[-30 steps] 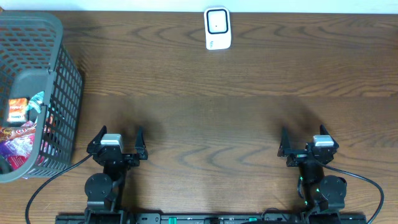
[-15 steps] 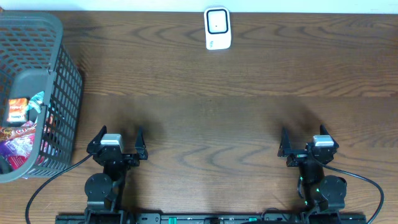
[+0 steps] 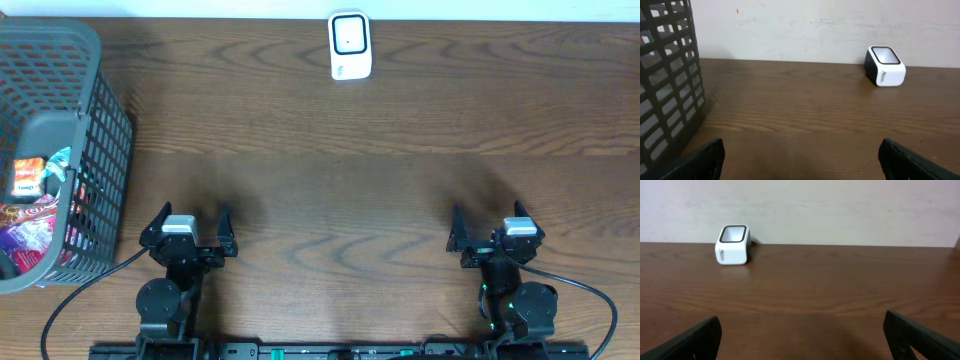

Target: Scan the item barcode

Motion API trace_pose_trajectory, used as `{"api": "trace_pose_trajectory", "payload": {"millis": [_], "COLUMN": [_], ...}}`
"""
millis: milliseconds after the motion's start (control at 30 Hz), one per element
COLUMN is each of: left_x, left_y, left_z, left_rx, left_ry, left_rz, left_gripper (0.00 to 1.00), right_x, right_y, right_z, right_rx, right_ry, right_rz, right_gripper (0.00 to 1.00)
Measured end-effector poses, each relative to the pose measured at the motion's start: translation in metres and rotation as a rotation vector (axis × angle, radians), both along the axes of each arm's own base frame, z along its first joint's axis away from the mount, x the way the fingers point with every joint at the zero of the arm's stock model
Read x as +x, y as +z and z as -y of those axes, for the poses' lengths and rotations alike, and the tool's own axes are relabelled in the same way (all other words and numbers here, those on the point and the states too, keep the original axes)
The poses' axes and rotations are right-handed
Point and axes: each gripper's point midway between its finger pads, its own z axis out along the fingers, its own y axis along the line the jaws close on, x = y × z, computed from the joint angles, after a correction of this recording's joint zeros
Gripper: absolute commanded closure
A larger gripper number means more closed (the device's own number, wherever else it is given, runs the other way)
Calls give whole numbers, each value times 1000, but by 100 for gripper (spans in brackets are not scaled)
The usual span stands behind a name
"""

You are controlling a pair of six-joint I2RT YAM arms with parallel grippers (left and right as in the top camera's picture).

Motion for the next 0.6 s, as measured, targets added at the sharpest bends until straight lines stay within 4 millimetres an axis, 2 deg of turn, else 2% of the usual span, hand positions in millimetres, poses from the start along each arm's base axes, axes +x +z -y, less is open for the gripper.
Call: {"api": "trace_pose_trajectory", "payload": {"millis": [167,233,433,533,600], "left_x": [0,0,-14,-24,-34], "left_y": [0,2,9,13,29], "left_z": [1,8,61,80,96], "left_rx": [-1,-15,-148,-194,-209], "left_ry": [-4,-45,-355,-477,-595], "left_rz": [1,7,0,-8,59], "left_gripper": [2,2,2,2,2], "right_x": [0,0,0,0,0], "right_y": [0,0,0,0,0], "right_z": [0,0,0,0,0], "right_rx": [0,0,0,0,0], "right_ry": [0,0,0,0,0], "right_rz": [0,0,0,0,0], "right_gripper": [1,1,1,1,1]}}
